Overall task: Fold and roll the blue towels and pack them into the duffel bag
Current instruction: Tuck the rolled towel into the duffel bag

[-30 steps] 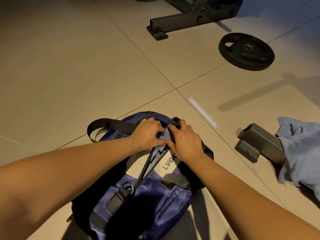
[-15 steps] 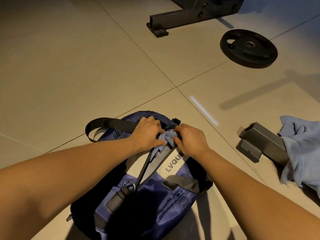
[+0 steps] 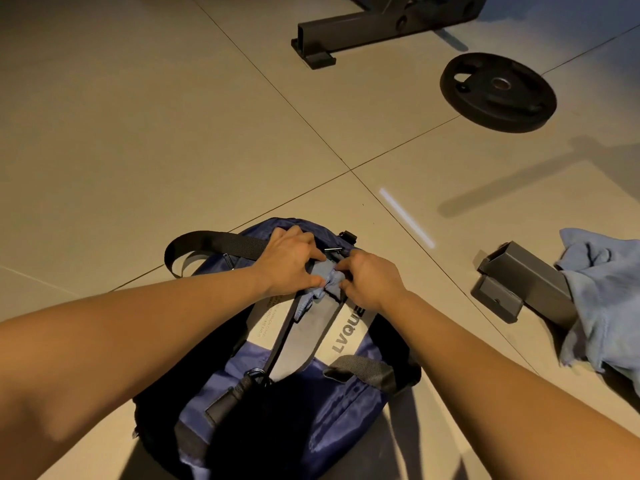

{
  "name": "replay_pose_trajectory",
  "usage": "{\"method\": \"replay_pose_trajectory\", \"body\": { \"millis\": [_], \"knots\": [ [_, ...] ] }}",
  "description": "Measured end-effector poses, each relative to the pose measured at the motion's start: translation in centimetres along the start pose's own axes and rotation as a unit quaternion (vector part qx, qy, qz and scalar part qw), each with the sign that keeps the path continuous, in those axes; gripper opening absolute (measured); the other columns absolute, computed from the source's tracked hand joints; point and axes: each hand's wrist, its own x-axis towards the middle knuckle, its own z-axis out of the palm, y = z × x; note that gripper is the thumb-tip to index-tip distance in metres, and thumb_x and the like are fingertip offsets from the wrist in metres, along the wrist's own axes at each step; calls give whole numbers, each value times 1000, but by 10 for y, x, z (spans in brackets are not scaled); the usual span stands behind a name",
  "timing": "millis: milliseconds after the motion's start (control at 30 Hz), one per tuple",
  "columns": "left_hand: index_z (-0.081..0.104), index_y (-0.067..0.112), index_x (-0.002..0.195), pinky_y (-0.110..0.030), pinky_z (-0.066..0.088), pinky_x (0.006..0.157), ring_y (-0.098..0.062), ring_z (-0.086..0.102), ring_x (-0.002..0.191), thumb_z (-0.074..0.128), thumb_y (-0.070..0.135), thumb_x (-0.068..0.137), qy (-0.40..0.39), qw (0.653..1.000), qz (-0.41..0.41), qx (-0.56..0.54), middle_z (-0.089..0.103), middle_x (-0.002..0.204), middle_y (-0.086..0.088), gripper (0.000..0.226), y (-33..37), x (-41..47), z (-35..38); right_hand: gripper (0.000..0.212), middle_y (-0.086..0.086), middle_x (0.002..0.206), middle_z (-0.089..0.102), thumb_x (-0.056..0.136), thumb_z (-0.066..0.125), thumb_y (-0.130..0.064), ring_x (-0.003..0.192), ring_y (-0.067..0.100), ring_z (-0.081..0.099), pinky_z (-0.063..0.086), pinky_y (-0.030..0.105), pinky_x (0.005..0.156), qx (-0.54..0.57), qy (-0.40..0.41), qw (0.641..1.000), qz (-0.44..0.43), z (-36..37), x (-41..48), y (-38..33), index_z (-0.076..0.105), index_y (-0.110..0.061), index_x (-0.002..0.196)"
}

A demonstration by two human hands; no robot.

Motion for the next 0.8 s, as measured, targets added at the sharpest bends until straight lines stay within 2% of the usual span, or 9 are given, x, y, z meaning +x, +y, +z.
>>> {"method": "replay_pose_trajectory", "body": {
  "millis": [133,200,267,333,467,567,633,700,800],
  "knots": [
    [68,31,129,-35,21,83,-18,42,110,67,62,84,1,1000,-4,-7,57,107,6,54,2,2,-2,40,1,127,66,94,59,-30,115,26,61,50,33,86,74,7,997,31,-6,-2,5,61,-29,134],
    [66,30,131,-37,26,86,-18,44,111,64,58,87,5,1000,2,-23,57,107,6,51,4,3,-4,36,2,124,68,98,56,-29,114,27,62,49,33,87,177,51,981,55,-9,-7,8,62,-23,133],
    [59,28,138,-37,35,90,-19,46,111,62,51,91,14,998,49,-37,55,111,4,53,6,1,-7,29,2,121,70,99,53,-18,110,24,63,49,31,88,268,111,955,62,-10,-17,15,66,-19,125],
    [55,25,142,-37,41,90,-19,47,109,59,48,94,46,992,119,-15,55,118,1,53,4,-6,-7,26,-1,116,70,96,55,-10,104,19,64,48,28,86,305,152,939,57,-9,-32,23,68,-17,117],
    [59,29,140,-40,41,89,-23,49,109,49,53,101,53,984,162,44,54,124,-4,47,2,-15,-1,34,-3,119,61,91,68,-23,108,18,58,48,36,92,268,195,942,54,13,-54,28,63,-17,124],
    [63,31,135,-40,36,88,-23,49,109,45,54,101,36,986,144,72,55,122,-5,44,4,-15,7,55,3,140,56,95,60,-44,127,24,51,43,44,105,173,178,966,66,45,-60,24,54,-14,140],
    [68,29,128,-39,34,85,-23,50,103,51,51,100,53,988,130,71,58,112,-4,40,7,-13,7,60,7,146,53,98,52,-49,134,28,48,38,45,111,128,171,975,55,64,-61,25,50,-13,146],
    [72,21,118,-38,36,82,-25,52,98,63,43,95,91,985,133,66,58,105,-5,33,13,-12,7,59,7,144,55,99,51,-49,132,29,50,39,44,110,116,172,977,46,73,-60,31,49,-13,146],
    [64,19,115,-36,37,82,-25,50,97,67,35,93,122,969,193,97,55,107,-6,27,24,-15,10,62,7,142,57,98,52,-52,130,29,52,42,45,108,119,167,978,35,74,-56,39,49,-13,146]
  ]
}}
